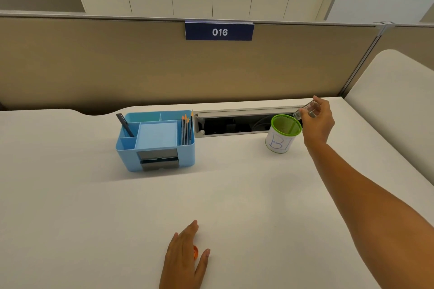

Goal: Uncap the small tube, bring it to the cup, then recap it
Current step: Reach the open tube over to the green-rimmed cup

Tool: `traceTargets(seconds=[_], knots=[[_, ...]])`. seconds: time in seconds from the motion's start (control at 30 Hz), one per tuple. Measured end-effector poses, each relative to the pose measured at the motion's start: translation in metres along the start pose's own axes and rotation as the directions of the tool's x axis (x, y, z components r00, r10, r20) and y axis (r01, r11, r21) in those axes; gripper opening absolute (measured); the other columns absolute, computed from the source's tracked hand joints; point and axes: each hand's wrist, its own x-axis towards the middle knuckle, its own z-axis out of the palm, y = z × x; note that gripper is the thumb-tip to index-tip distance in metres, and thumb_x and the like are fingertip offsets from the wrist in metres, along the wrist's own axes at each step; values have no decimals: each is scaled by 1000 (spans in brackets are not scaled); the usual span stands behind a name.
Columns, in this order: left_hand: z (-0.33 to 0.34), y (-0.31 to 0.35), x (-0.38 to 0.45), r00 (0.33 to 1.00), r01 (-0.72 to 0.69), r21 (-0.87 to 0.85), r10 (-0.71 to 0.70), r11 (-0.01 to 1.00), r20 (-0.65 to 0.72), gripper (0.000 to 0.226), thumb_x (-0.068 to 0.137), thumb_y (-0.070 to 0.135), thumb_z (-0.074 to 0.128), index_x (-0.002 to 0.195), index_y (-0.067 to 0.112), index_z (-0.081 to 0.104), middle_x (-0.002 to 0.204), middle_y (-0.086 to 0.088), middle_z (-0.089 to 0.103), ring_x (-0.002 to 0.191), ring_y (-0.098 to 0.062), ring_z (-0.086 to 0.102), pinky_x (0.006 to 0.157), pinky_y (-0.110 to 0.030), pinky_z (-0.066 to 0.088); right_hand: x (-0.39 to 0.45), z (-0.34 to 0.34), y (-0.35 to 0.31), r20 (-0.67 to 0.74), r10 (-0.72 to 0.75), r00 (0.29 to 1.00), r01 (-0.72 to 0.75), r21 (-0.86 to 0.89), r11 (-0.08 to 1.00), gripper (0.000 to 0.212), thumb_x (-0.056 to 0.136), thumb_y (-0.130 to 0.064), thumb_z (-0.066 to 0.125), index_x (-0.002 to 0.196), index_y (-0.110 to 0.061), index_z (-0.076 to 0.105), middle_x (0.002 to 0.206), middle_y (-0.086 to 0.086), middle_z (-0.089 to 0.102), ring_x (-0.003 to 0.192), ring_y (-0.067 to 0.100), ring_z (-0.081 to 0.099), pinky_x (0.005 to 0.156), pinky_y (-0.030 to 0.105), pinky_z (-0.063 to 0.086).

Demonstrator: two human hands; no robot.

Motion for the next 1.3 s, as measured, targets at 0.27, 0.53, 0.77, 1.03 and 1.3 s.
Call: traceTargets(seconds=[0.27,0.53,0.77,1.03,1.3], knots=[[-10,1,-2,995,-33,81,26,996,96,88,76,73,7,112,9,57,111,0,66,94,-19,65,80,-43,52,-6,-2,-8,-12,-66,998,66,34,997,44,77,-12,71,117,-19,55,115,10,63,97,17,59,72,2,43],[-3,-2,-1,997,-49,44,47,998,57,62,88,56,23,121,10,47,124,-5,59,105,-17,62,96,-9,30,-10,1,-16,-2,-81,997,81,3,997,42,78,-11,69,117,-16,54,114,11,63,97,17,58,63,-7,38],[13,-13,0,1000,-17,11,17,1000,26,63,84,39,54,135,21,21,147,5,26,134,-17,30,113,-29,15,-17,-2,-16,103,-135,985,143,-73,987,40,78,-7,68,114,-15,56,110,10,61,91,14,53,64,-8,36],[2,-8,-4,992,-123,94,125,988,-18,60,89,54,19,109,11,57,103,-3,71,85,-14,69,83,-15,47,-9,3,-31,137,-192,972,212,-150,966,38,82,-5,59,117,-16,53,115,12,59,102,23,55,85,29,46],[0,-5,0,994,-72,139,82,988,-69,53,89,49,31,114,10,54,116,-6,64,99,-18,65,87,-34,49,-2,7,-40,121,-67,990,82,-123,989,38,81,-6,62,117,-15,51,115,10,61,101,21,56,79,23,41]])
